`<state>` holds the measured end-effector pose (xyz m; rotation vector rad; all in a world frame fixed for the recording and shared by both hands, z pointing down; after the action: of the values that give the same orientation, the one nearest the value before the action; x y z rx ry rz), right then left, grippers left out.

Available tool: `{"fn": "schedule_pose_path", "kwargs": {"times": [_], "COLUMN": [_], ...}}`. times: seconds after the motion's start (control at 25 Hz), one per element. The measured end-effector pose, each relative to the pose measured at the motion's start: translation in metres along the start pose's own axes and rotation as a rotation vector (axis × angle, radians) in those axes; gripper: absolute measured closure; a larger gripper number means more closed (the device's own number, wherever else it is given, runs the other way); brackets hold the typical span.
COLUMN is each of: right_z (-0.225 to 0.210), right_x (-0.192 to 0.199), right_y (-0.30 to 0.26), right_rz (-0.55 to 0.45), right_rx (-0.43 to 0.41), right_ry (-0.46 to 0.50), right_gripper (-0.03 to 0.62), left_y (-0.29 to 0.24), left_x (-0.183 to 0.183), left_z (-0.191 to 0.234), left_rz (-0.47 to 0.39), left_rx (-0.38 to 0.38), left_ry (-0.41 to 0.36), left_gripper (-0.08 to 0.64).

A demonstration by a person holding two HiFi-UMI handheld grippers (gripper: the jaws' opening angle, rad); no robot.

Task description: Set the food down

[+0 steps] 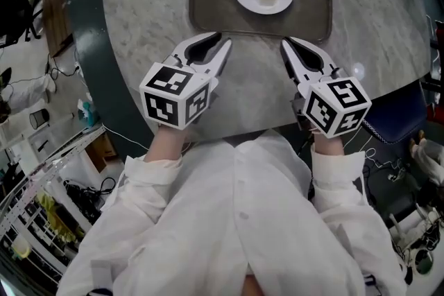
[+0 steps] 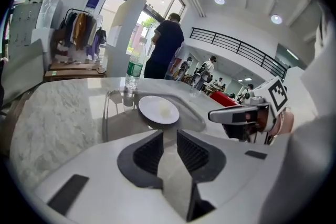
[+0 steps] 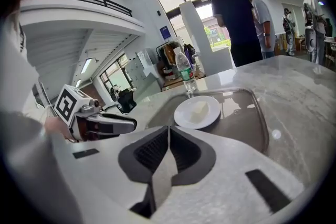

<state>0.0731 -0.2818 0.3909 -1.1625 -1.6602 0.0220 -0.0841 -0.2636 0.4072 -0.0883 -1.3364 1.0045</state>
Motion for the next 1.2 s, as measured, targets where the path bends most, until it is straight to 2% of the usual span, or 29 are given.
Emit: {"fn": "schedule_pose_path", "kwargs": {"times": [0.28, 0.68, 0.96, 1.2], "right_z": [0.048, 0.103, 0.131, 0.159], "right_x": [0.014, 0.048, 0.073, 0.085], "right_y": [0.021, 0.049, 0.059, 0.064], "right_rz": [-0.043, -0.099, -0.105, -0.111], "right_rx": [-0.055, -0.056, -0.029, -0.032], "right_ry": [0.001, -0.015, -0.037, -0.023], "right_gripper": [0.586, 0.588, 0.589, 0.589], "left_y": [0.040, 0.090, 0.122, 0.157], "left_x": [0.011, 0.033, 0.056, 0.058], "left_z": [-0.018, -0.041, -0.050, -0.062], "left_rz": [-0.049, -0.116, -0.113, -0.228], "left_rx": [0.059, 0.179, 0.228, 0.383], "left_ry": [-0.025, -0.059, -0.092, -0.029], "left_gripper": [0.498, 0.529, 0.537, 0.537]}}
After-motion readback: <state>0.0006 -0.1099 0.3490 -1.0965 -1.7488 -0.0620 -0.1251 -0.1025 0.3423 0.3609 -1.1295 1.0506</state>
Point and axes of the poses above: the fingertips, and each gripper's own axes: y backward along the fingers, z to its left, x out of its underside, the point moved 4 cm from there along y, backward along the fingers, and after that the axes turned 5 degrees about -y, right-handed, at the moved point
